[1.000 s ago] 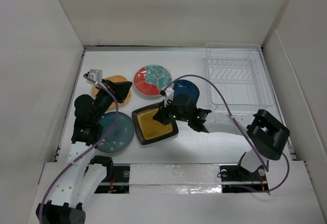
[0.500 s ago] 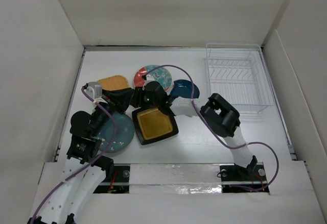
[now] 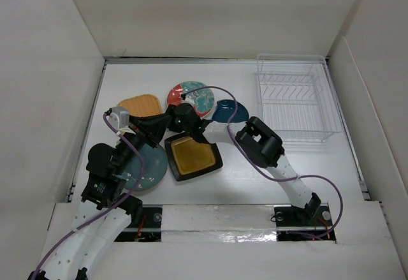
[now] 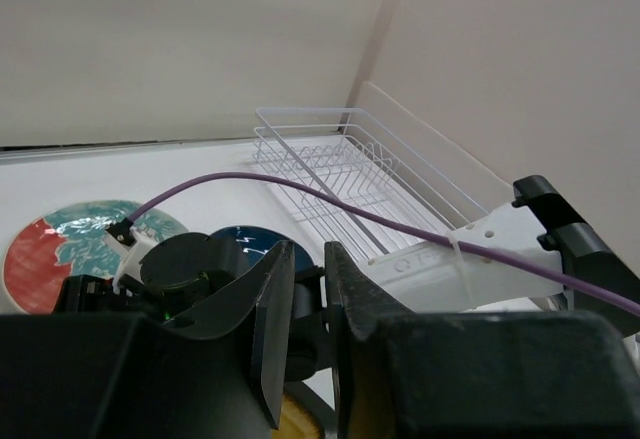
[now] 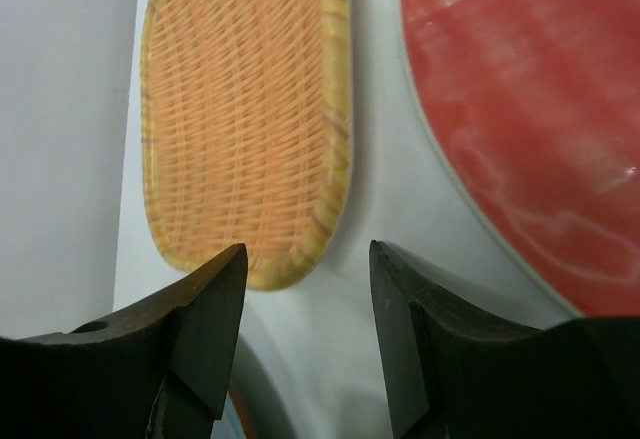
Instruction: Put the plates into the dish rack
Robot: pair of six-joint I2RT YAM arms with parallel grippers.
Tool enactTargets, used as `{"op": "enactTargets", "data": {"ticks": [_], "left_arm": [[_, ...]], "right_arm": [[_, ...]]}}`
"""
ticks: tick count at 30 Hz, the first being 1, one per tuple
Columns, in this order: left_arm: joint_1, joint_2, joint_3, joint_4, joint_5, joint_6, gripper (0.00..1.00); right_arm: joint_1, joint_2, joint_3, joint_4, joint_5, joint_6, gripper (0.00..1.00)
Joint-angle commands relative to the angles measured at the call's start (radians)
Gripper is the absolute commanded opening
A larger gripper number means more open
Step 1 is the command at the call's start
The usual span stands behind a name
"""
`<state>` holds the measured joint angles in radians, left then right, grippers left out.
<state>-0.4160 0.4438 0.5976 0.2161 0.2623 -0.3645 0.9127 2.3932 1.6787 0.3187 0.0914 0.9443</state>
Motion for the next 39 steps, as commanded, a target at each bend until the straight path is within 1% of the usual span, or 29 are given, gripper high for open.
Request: {"op": "enactTargets", "data": {"ticks": [1,4,8,11,16,20,22,23,26,28,34,39], "left_arm": [[-0.015,-0.011,0.028,0.028,-0.015,0.015,0.16],[-0.024,-0.024,0.03,0.028,-0.018,0.016,0.16],[-0.024,-0.031,0.031,0.017,-0.029,0.019,0.16],[-0.024,-0.039,0.03,0.02,-0.025,0.021,0.17],[-0.024,-0.037,0.028,0.019,-0.025,0.018,0.17],[-0.024,-0.036,0.028,0.017,-0.031,0.018,0.17],[-0.024,-0.031,0.025,0.019,-0.021,0.015,0.17],[-0.024,-0.034,0.025,0.023,-0.017,0.015,0.17],[-0.024,-0.019,0.025,0.02,-0.023,0.015,0.17],[-0.024,-0.014,0.025,0.022,-0.014,0.012,0.18],[-0.024,-0.008,0.024,0.026,-0.011,0.01,0.18],[-0.024,-0.016,0.025,0.031,-0.015,0.012,0.19]], "right_arm": [[0.0,0.032,0.055,0.014,0.079,0.083,0.57],[0.009,0.061,0.078,0.002,0.103,0.114,0.55],[0.009,0.09,0.098,0.019,0.099,0.157,0.5],[0.009,0.125,0.15,0.019,0.058,0.175,0.48],[0.018,0.153,0.187,0.016,0.036,0.186,0.45],[0.018,0.158,0.181,0.036,0.019,0.215,0.3],[0.018,0.152,0.156,0.069,0.014,0.223,0.24],[0.018,0.149,0.148,0.08,0.013,0.226,0.13],[0.009,0.129,0.127,0.117,0.002,0.222,0.04],[0.009,0.11,0.125,0.121,0.008,0.197,0.01],[0.018,-0.011,0.052,0.227,0.051,0.133,0.0],[0.018,-0.06,0.035,0.37,0.042,0.155,0.0]]}}
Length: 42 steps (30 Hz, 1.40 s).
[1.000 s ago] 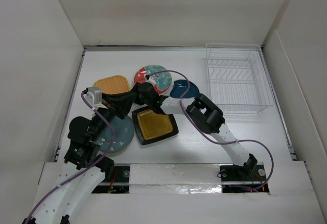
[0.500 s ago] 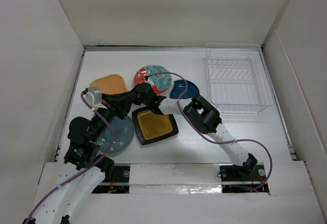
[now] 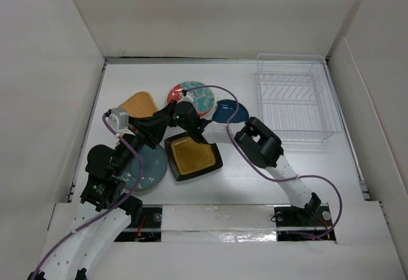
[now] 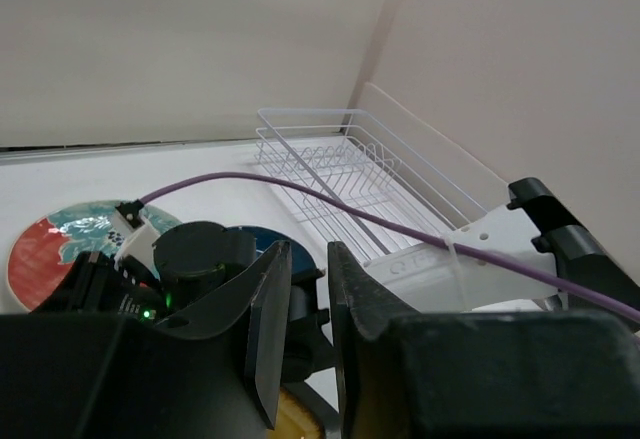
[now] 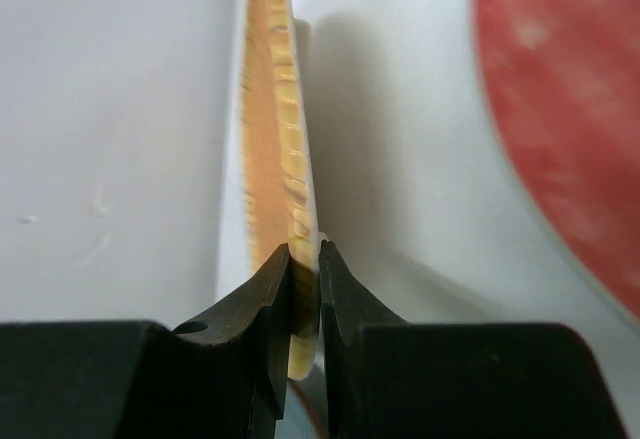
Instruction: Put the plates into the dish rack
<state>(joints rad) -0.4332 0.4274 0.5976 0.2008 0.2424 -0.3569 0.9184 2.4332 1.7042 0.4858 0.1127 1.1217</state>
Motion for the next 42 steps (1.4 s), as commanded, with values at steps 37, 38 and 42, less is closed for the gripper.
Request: {"op": "enactTargets", "data": {"ticks": [37,38,42], "left_arm": [[-0.018,-0.071,0.027,0.055,0.046,0.006,0.23],[-0.03,-0.079,0.027,0.061,0.049,0.006,0.23],[-0.07,-0.105,0.03,0.06,0.037,0.009,0.23]], "right_arm": [[-0.861,-1.098,-0.735,0.153,-0.226,-0.325,0.0],[-0.898,-1.115,-0.72,0.114,-0.252,-0.353,0.0],[-1.07,-1.181,-0.664,-0.066,-0.286,-0.482,0.0]]}}
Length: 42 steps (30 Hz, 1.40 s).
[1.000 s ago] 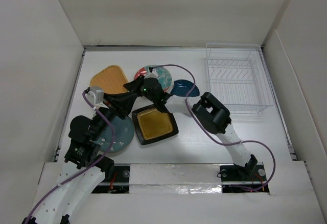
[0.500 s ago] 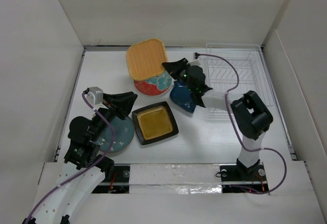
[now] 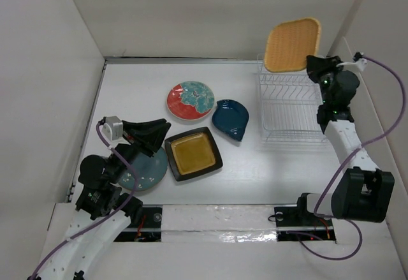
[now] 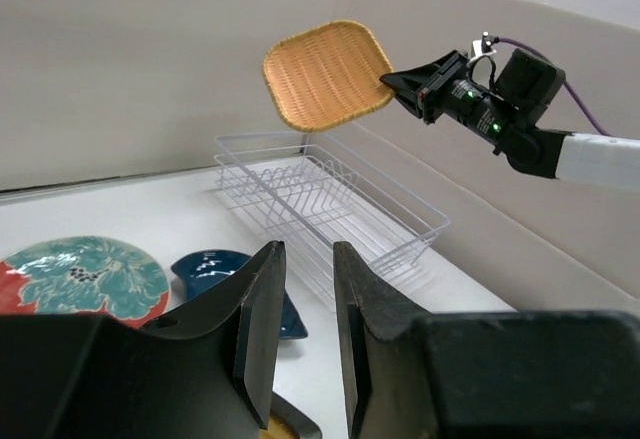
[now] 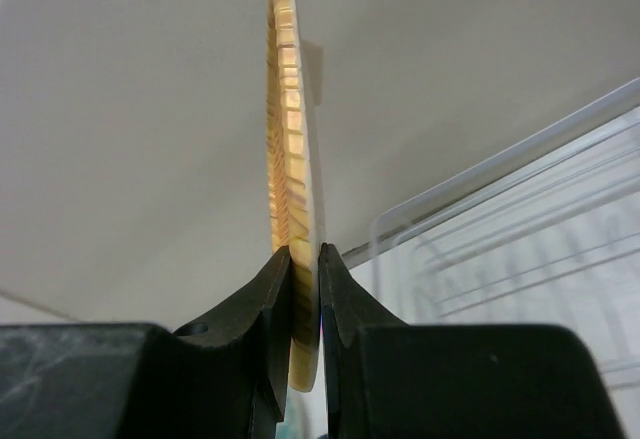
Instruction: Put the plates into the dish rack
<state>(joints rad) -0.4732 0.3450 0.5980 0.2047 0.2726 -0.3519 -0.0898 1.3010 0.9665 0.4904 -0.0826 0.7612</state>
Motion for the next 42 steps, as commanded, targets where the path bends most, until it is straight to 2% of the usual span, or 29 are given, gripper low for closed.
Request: {"op": "enactTargets", "data": {"ticks": [1,6,15,19,25,42], "left_arm": [[-0.039,-0.029,0.031,0.055,0.004,0.007,0.23],[-0.06,-0.089,0.043,0.062,0.01,0.014,0.24],[-0.157,-0.166,0.056,0.009,-0.059,0.062,0.26],[-0.157,-0.176,0.052,0.019,-0.044,0.059,0.26],[-0.189,-0.186,0.059,-0.004,-0.078,0.077,0.26],[-0.199,-0.144,0.056,-0.008,-0.078,0.087,0.26]], "right_arm": [[-0.095,-0.057,0.087,-0.081,-0.106,-0.132,0.0],[-0.278,-0.039,0.145,-0.125,-0.169,-0.186,0.0],[-0.453,0.073,0.362,-0.32,-0.282,-0.453,0.0],[-0.528,0.147,0.434,-0.339,-0.39,-0.474,0.0],[-0.516,0.241,0.567,-0.522,-0.35,-0.629,0.0],[-0.427,0.365,0.69,-0.595,-0.286,-0.738,0.0]]}}
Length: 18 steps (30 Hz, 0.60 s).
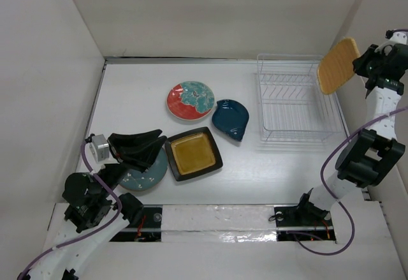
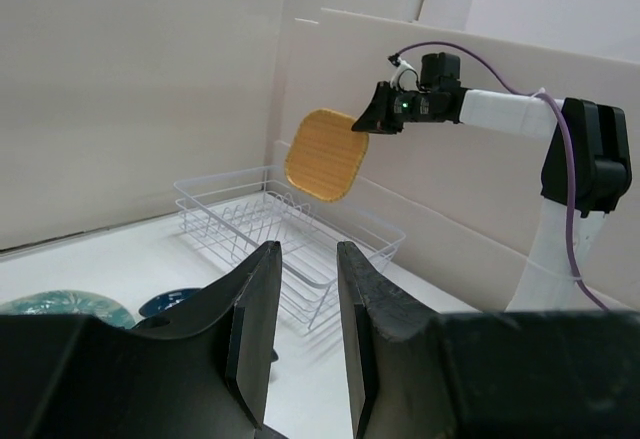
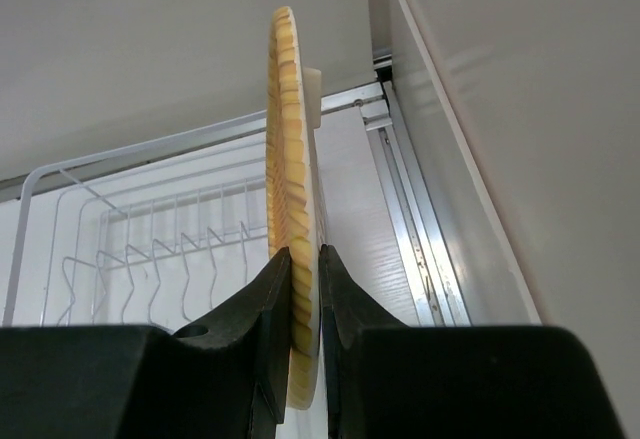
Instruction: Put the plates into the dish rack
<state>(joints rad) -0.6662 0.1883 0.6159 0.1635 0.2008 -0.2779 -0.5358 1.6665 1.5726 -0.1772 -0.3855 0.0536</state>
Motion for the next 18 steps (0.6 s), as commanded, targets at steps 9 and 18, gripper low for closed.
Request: {"op": "enactTargets", "data": {"ticks": [9,18], "left_arm": [[-0.006,0.023,0.038,0.031,-0.011,0.014,0.26],[-0.006,0.04,0.036,0.031,-0.014,0.016,0.26]], "right_arm": [[0.046,0.038,0.109,0.073,0.069,-0.086,0.0],[0.065,0.056,0.086,0.093,0.103,-0.132,0.0]]}}
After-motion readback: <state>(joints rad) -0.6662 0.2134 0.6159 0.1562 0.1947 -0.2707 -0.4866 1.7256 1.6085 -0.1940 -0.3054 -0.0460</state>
